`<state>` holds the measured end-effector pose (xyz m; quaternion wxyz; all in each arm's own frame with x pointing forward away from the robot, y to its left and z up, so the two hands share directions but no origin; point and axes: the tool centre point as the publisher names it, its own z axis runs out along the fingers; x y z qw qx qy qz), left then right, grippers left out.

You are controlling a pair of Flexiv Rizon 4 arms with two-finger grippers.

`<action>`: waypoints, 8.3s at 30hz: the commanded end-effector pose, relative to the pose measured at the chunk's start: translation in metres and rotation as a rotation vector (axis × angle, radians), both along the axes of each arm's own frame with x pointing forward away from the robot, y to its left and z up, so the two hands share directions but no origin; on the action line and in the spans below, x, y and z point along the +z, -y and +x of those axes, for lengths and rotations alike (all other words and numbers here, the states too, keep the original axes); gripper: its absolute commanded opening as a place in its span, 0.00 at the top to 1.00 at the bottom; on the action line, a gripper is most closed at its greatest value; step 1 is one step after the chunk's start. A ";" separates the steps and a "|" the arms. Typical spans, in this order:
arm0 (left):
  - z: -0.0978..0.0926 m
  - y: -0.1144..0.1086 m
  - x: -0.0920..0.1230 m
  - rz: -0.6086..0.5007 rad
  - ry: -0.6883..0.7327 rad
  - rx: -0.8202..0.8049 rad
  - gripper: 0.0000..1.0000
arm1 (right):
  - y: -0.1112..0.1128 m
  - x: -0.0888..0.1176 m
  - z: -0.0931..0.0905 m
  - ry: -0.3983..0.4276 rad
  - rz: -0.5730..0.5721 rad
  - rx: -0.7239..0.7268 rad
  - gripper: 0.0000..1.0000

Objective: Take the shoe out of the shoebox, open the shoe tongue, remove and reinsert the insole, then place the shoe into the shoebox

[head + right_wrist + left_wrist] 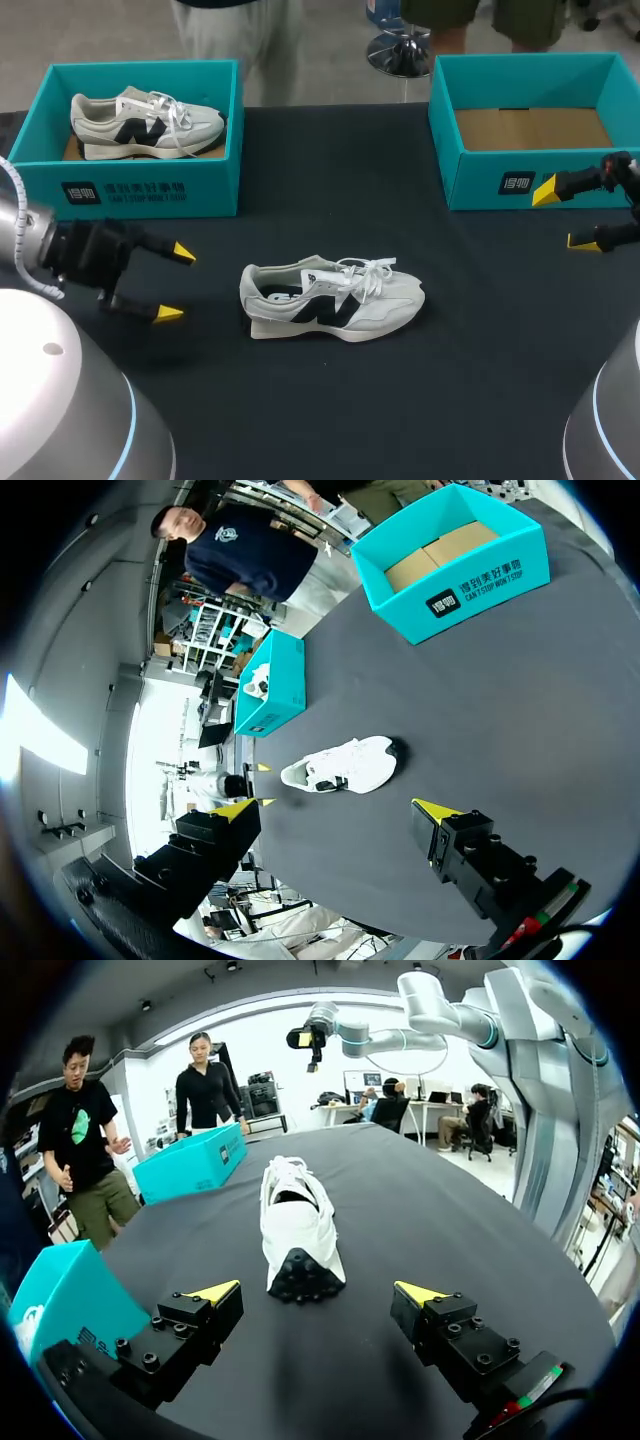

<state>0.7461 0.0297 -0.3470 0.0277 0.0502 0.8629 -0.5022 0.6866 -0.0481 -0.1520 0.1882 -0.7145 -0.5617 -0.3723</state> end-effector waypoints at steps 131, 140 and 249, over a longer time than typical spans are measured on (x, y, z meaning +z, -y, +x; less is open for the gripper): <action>0.014 0.125 -0.076 -0.118 -0.155 0.127 0.00 | 0.000 0.000 -0.002 0.001 -0.002 -0.003 0.00; 0.014 0.127 -0.077 -0.099 -0.154 0.097 0.20 | 0.000 0.000 -0.002 0.001 -0.002 -0.003 0.00; 0.013 0.127 -0.077 -0.065 -0.127 0.073 1.00 | -0.191 -0.042 0.071 -0.009 -0.600 -0.010 0.00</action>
